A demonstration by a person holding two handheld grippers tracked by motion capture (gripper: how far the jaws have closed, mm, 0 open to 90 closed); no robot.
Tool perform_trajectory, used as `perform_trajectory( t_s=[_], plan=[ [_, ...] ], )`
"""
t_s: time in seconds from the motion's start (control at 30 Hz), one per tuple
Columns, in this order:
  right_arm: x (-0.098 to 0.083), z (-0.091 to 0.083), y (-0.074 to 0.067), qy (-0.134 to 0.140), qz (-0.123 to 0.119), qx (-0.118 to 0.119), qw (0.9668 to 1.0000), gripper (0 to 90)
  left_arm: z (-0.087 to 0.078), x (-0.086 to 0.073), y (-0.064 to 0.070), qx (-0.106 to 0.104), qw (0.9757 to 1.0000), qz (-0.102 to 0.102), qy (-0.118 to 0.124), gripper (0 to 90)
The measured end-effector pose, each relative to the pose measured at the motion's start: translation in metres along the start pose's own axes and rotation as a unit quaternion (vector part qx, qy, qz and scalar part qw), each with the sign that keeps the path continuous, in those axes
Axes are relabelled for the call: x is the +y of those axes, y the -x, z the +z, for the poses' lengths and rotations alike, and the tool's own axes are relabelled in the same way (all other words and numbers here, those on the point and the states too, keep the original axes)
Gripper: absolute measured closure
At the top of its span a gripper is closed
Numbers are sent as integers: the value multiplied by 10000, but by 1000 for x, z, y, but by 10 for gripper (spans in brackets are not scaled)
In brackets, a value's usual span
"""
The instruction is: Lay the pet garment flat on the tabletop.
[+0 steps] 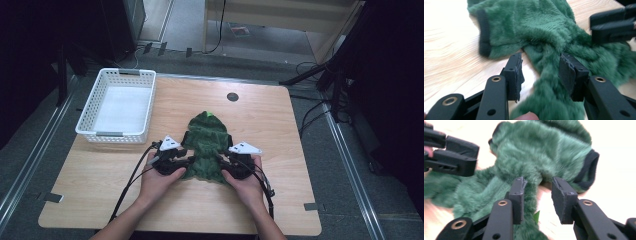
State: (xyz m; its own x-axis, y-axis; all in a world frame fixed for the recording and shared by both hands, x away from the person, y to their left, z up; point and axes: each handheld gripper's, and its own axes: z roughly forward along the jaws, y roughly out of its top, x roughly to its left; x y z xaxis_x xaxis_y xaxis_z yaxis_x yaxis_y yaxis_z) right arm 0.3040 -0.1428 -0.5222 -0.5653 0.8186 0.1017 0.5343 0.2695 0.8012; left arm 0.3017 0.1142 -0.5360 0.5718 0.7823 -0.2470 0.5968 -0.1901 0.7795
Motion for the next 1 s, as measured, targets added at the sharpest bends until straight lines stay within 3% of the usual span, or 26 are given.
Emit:
perform_trajectory(
  t_s=[0.07,0.2,0.27,0.5,0.6,0.67,0.7,0.77,0.8,0.83,0.87,0.9,0.93,1.0],
  plan=[
    [0,-10,3,123,59,25,9999,590,-14,-7,-9,-91,9999,-130,10,529],
    [-4,-29,10,351,58,14,9994,524,-28,-20,-18,-55,9998,-194,19,525],
    [-8,-37,14,471,68,-45,9989,511,-31,-27,-19,52,9999,-73,-54,530],
    [-20,-50,34,532,396,-121,9977,488,-32,-36,-12,-153,9996,70,-205,566],
    [-11,-48,39,575,443,-182,9972,496,-32,-37,-11,-163,9995,162,-233,568],
    [15,-30,47,405,439,-12,9982,499,-32,-37,-13,-149,9995,143,-238,605],
    [15,-30,47,405,439,-12,9982,499,-31,-38,-13,-135,9995,144,-234,605],
    [34,-6,53,160,447,-49,9989,518,-32,-38,-11,-114,9994,196,-257,658],
    [50,20,60,5,429,-116,9990,533,-32,-39,-11,-86,9994,218,-263,694],
    [50,20,60,5,429,-116,9990,533,-32,-40,-10,-95,9994,229,-260,694],
    [56,33,64,-58,454,-182,9988,537,-32,-41,-10,-117,9993,219,-262,707],
    [64,59,72,-303,622,-170,9975,542,-33,-42,-11,-149,9994,166,-251,724],
    [64,59,72,-303,622,-170,9975,542,-33,-42,-11,-149,9994,166,-251,730],
    [69,88,77,-605,787,-112,9950,601,-33,-42,-12,-127,9995,139,-243,738]
  ],
)
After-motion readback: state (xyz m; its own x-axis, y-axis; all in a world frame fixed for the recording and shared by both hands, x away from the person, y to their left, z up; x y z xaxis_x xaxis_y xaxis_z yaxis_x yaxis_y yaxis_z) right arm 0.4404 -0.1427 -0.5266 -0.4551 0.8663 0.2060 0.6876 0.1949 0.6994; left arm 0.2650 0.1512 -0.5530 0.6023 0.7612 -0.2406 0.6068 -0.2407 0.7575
